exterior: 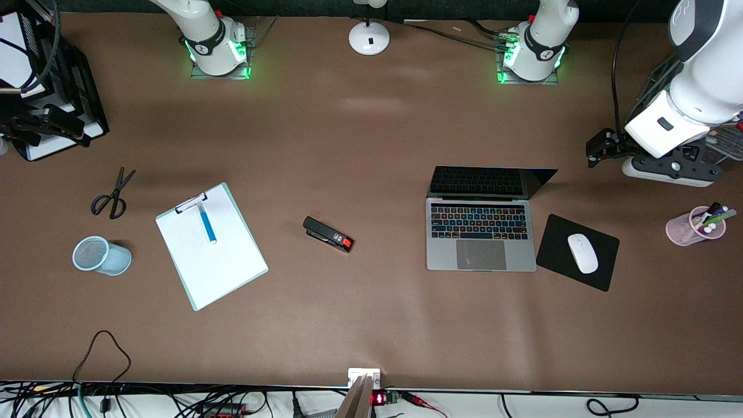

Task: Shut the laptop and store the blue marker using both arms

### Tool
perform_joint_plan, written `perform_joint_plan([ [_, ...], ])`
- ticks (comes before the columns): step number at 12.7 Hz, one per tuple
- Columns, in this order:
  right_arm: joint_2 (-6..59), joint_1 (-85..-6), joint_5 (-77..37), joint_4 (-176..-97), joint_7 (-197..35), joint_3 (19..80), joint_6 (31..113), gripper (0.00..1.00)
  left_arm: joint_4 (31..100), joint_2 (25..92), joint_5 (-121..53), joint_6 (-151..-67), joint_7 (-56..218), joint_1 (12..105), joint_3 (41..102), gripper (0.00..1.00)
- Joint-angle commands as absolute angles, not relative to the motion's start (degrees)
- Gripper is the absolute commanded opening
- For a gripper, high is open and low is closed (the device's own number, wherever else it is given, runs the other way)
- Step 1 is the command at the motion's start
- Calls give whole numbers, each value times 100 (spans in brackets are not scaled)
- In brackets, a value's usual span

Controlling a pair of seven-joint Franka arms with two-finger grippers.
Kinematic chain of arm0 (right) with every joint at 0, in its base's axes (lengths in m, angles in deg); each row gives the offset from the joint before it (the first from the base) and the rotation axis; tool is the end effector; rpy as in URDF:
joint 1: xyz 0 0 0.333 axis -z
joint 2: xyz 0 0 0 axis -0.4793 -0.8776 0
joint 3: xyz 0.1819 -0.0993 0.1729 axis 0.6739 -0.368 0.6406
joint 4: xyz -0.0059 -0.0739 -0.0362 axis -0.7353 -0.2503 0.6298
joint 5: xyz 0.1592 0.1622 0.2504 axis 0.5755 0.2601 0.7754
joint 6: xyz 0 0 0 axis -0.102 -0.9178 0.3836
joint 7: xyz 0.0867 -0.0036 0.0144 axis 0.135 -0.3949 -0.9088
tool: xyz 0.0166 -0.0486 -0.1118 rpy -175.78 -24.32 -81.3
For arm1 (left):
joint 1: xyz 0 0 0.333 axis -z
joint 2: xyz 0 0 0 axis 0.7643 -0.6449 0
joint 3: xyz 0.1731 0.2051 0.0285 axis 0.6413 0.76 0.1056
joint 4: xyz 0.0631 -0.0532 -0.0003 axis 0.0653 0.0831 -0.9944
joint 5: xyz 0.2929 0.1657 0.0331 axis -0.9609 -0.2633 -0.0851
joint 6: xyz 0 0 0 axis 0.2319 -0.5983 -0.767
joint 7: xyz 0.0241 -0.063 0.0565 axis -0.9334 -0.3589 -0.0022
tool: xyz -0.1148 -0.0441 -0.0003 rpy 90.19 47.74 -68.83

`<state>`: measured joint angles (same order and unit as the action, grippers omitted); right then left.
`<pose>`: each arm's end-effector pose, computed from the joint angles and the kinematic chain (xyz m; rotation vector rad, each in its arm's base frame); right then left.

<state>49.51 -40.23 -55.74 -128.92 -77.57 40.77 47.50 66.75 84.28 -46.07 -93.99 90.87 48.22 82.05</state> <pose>0.5010 -0.0210 0.5506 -3.1238 0.0353 0.0259 0.5055 -0.0493 0.5012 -3.0816 0.2661 -0.0188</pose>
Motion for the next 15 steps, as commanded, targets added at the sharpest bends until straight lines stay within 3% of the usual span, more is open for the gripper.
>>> perform_joint_plan([
  [1, 5034, -4024, -5653, -12889, -7662, 4086, 4659, 100, 6715, 8552, -4635, -9287, 9214, 4800, 8153, 100],
  [9, 4858, -4015, -5583, -12881, -7662, 4060, 4843, 100, 6652, 8508, -4644, -9286, 9214, 4826, 8153, 100],
  [15, 3989, -4200, -5565, -12565, -7706, 4086, 5063, 100, 6538, 8429, -4582, -9190, 9108, 4791, 8161, 100],
])
